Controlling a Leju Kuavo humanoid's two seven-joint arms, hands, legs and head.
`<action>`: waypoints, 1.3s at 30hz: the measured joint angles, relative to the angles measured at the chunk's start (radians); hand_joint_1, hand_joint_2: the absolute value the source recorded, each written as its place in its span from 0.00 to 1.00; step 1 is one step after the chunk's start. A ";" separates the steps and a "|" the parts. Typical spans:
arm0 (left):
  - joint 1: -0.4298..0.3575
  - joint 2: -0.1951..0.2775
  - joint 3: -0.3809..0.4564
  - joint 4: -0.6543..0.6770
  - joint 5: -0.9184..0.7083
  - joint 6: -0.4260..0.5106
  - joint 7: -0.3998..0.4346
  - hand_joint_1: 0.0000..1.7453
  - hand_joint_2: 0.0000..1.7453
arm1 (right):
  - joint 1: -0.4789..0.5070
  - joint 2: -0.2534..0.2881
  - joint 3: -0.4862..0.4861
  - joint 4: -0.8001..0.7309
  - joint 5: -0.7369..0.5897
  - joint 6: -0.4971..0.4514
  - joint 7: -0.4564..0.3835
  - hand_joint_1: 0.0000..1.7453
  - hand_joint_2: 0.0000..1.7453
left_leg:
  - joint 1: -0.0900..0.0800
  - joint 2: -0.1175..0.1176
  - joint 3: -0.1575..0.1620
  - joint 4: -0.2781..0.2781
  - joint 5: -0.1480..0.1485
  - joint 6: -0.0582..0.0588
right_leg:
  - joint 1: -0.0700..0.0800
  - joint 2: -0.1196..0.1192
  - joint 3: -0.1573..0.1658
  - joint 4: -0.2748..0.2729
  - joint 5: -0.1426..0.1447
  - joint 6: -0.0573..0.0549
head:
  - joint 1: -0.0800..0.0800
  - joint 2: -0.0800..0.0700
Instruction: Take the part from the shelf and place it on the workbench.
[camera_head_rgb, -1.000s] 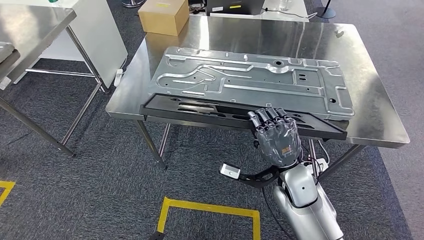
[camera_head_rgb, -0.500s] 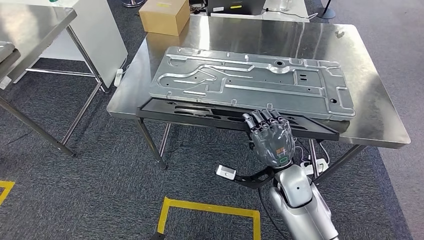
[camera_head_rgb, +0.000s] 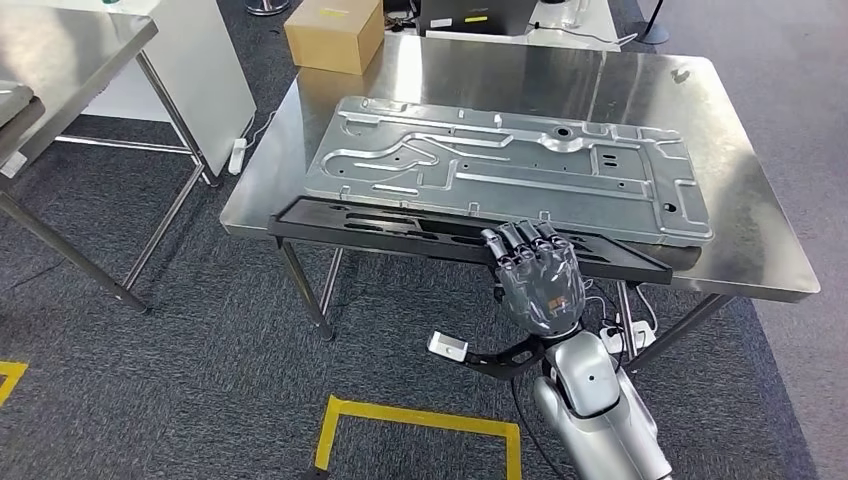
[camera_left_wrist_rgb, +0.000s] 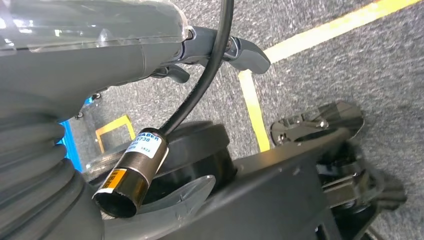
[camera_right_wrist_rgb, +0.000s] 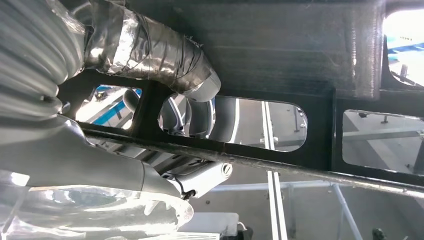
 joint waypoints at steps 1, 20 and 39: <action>0.000 0.000 0.000 0.000 0.000 0.000 0.000 0.00 1.00 | 0.001 0.000 0.000 0.001 0.000 0.000 0.000 1.00 1.00 | 0.000 0.000 0.001 -0.002 0.001 0.002 | -0.003 0.001 -0.031 0.062 -0.029 0.005 | 0.000 0.000; -0.002 -0.003 0.000 0.000 0.003 -0.004 -0.010 0.00 1.00 | 0.004 0.000 0.003 0.011 0.015 0.000 0.011 1.00 1.00 | -0.003 -0.035 -0.169 0.337 -0.127 -0.037 | 0.005 0.014 0.034 -0.040 0.010 -0.052 | -0.005 0.000; 0.011 -0.006 0.000 0.001 0.025 -0.002 -0.016 0.00 1.00 | -0.017 0.000 0.027 0.039 0.006 0.000 0.008 1.00 1.00 | -0.021 -0.041 -0.023 0.059 -0.038 0.004 | -0.005 0.000 -0.013 -0.014 0.052 -0.004 | -0.007 0.000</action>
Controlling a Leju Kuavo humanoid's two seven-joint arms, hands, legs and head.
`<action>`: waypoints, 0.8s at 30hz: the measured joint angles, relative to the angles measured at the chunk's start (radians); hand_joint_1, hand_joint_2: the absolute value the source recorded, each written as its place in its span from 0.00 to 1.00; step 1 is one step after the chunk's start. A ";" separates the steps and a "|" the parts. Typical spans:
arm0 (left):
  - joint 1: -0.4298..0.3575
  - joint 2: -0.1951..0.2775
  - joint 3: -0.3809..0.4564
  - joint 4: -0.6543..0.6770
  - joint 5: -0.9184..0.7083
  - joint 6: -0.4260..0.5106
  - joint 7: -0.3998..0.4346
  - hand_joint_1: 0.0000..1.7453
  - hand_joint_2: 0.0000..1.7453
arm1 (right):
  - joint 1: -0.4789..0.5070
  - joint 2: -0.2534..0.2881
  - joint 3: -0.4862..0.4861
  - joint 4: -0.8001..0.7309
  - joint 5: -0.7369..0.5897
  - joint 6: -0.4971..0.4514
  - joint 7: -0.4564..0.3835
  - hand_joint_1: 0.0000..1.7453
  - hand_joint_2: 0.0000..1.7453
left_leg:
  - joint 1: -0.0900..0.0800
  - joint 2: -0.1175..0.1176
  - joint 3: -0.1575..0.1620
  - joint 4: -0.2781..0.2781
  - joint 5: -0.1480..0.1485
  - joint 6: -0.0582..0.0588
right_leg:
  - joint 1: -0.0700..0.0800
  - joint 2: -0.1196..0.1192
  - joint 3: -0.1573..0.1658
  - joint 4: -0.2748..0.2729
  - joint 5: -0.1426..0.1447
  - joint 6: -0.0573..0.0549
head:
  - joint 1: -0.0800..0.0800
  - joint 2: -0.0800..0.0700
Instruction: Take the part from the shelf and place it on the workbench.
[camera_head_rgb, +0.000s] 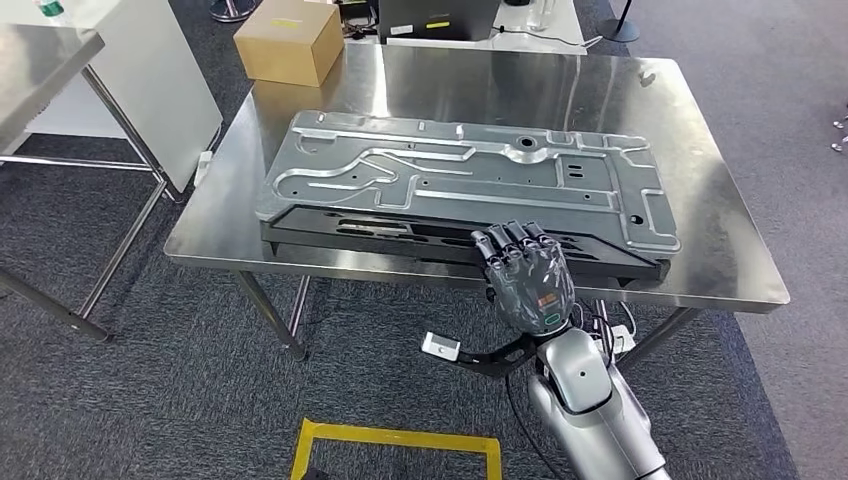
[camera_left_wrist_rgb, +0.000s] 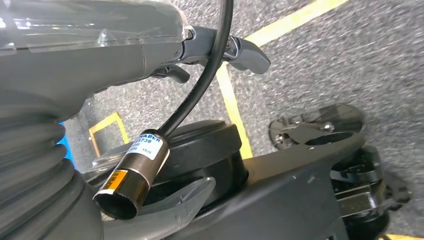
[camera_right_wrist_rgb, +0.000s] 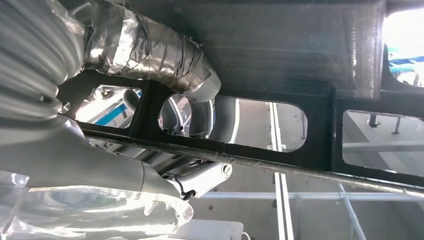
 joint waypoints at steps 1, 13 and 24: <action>0.001 0.000 0.000 0.000 0.003 0.000 -0.002 0.00 1.00 | -0.004 0.001 0.003 0.004 0.000 0.000 -0.001 1.00 1.00 | -0.001 0.001 0.001 0.001 -0.004 -0.006 | 0.003 -0.001 0.010 -0.022 -0.001 -0.005 | 0.000 0.000; -0.006 0.000 0.000 0.000 0.006 -0.007 -0.004 0.00 1.00 | -0.038 0.011 0.052 0.050 0.018 0.000 0.006 1.00 1.00 | 0.003 0.003 -0.132 0.175 0.001 -0.038 | 0.004 0.011 0.069 -0.045 -0.043 -0.049 | -0.008 0.000; -0.006 -0.004 0.000 0.000 -0.004 -0.010 -0.003 0.00 1.00 | -0.109 0.017 0.111 0.139 0.021 0.000 -0.003 1.00 1.00 | 0.003 0.000 -0.047 -0.004 0.042 0.013 | 0.008 0.009 -0.032 0.161 -0.144 -0.002 | -0.006 0.000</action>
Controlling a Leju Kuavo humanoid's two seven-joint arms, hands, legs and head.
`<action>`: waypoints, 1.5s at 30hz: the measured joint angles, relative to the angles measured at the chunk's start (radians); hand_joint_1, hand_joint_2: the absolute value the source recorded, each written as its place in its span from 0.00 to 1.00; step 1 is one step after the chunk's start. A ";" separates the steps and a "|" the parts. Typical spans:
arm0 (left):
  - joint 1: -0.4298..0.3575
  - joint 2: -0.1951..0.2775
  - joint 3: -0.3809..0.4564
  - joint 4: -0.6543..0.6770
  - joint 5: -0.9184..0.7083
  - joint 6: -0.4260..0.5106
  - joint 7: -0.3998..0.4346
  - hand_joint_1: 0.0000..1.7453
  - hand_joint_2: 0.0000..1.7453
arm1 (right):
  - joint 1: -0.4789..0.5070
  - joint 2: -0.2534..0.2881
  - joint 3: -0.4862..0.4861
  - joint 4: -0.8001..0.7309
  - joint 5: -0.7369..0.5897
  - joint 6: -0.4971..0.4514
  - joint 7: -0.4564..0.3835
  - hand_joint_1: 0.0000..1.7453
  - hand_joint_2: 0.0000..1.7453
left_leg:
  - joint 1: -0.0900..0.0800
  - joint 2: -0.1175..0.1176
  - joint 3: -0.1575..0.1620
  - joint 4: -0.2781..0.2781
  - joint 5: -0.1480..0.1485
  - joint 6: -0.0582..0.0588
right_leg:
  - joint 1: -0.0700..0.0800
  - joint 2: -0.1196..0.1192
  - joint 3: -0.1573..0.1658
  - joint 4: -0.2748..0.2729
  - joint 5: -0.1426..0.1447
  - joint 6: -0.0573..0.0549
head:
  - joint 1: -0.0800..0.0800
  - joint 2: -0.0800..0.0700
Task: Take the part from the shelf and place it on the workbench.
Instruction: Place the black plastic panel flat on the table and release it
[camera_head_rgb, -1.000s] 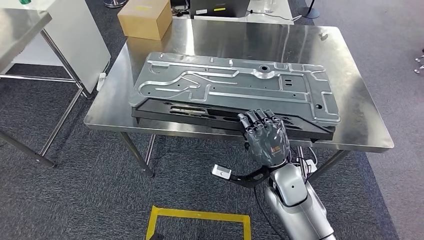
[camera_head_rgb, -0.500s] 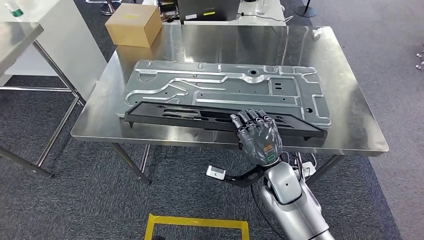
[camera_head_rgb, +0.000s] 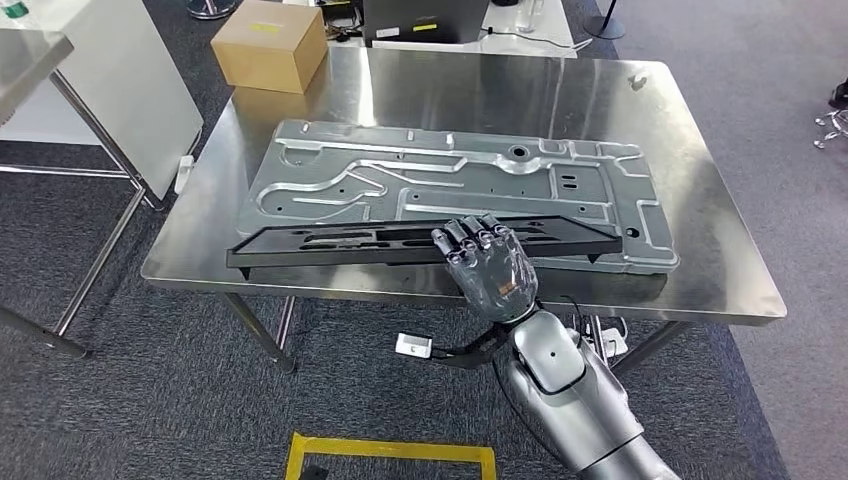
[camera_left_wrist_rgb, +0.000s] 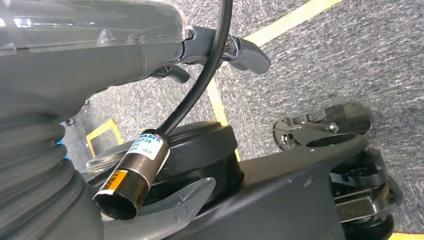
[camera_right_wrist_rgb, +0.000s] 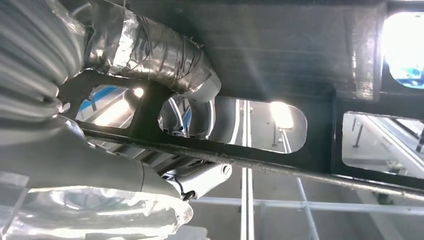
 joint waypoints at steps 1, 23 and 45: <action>0.001 0.000 0.000 0.000 0.000 0.000 0.000 0.00 1.00 | -0.001 0.000 0.002 0.008 0.000 0.000 0.000 1.00 1.00 | -0.001 0.000 0.002 0.001 -0.003 0.002 | -0.001 0.000 -0.034 0.051 -0.008 0.002 | 0.000 0.000; 0.007 -0.004 0.001 0.000 0.014 0.003 -0.001 0.00 1.00 | -0.024 0.011 0.021 0.060 -0.018 0.000 -0.005 1.00 1.00 | -0.002 -0.005 -0.033 0.025 0.027 -0.043 | 0.002 0.006 0.116 -0.208 0.086 -0.031 | -0.007 0.000; 0.008 -0.002 0.000 0.000 -0.010 0.008 -0.001 0.00 1.00 | -0.010 0.007 0.027 0.052 -0.032 0.000 0.028 1.00 1.00 | -0.005 -0.008 -0.028 0.140 -0.103 -0.046 | -0.002 -0.002 0.093 -0.233 0.132 -0.049 | -0.010 0.000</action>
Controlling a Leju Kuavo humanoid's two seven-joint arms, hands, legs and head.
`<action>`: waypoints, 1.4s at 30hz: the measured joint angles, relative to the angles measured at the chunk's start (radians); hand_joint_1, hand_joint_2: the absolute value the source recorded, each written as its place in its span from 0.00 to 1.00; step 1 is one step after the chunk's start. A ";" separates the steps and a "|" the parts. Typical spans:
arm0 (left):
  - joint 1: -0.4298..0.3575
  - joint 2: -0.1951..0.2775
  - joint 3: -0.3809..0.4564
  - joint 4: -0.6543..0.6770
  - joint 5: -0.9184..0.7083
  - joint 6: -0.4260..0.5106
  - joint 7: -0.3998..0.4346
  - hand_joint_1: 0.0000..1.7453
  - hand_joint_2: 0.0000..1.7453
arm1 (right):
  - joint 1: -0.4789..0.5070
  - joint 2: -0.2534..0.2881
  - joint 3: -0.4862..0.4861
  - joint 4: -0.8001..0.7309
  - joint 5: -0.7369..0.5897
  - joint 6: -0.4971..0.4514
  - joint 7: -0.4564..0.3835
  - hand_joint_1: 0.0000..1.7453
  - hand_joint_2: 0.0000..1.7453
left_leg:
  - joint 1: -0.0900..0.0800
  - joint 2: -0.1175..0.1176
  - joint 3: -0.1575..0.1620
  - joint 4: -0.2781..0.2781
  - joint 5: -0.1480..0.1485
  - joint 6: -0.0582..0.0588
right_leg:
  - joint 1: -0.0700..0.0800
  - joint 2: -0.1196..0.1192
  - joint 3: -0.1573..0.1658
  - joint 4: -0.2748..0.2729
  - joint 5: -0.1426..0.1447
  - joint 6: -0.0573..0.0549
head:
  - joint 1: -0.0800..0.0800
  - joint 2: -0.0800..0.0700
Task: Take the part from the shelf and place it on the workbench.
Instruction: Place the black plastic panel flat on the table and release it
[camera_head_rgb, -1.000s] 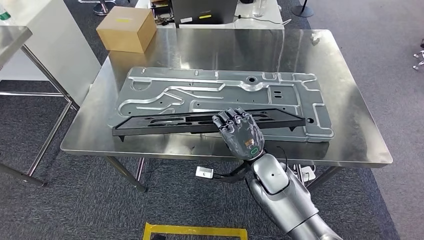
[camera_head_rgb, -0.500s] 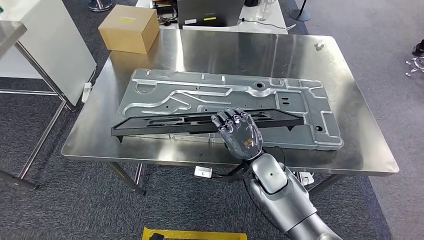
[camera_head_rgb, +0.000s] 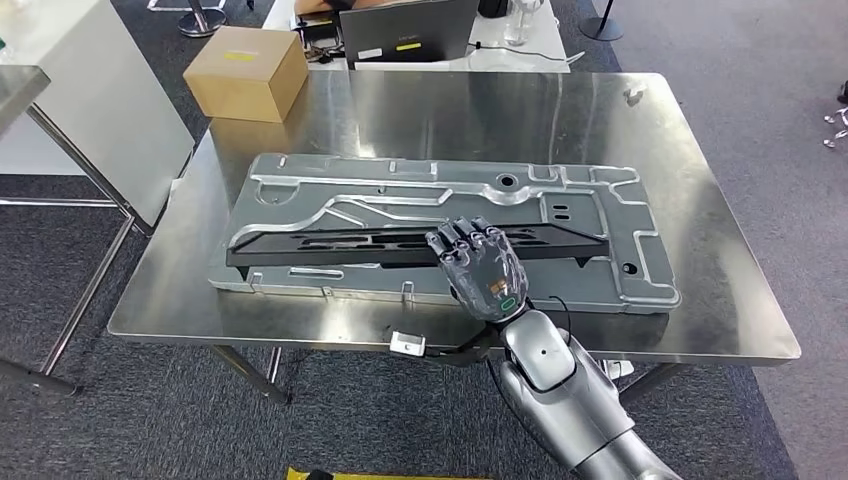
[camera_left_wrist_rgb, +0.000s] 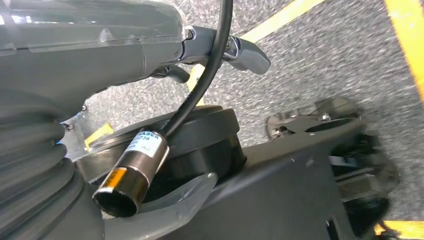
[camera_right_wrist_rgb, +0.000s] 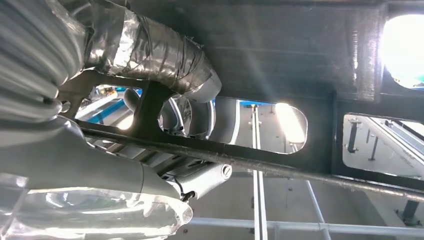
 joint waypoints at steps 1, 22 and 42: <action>-0.001 0.000 0.000 0.000 -0.003 0.000 0.000 0.00 1.00 | 0.003 0.000 0.000 0.000 0.000 0.000 0.001 1.00 1.00 | 0.002 0.000 -0.038 0.064 -0.020 -0.004 | 0.000 -0.001 0.004 0.000 -0.004 -0.002 | -0.001 0.000; -0.006 0.005 0.000 0.000 -0.029 -0.007 0.011 0.00 1.00 | 0.025 -0.002 0.000 0.001 -0.003 0.000 0.004 1.00 1.00 | 0.004 -0.003 0.040 -0.142 0.095 0.046 | -0.003 0.001 -0.147 0.317 -0.142 0.057 | 0.001 0.000; -0.004 0.006 0.000 0.000 -0.016 0.002 0.010 0.00 1.00 | 0.024 0.001 0.000 0.000 -0.009 0.000 -0.006 1.00 1.00 | 0.005 -0.002 0.012 -0.127 0.118 0.000 | 0.005 0.005 0.048 0.015 -0.059 0.026 | -0.004 0.000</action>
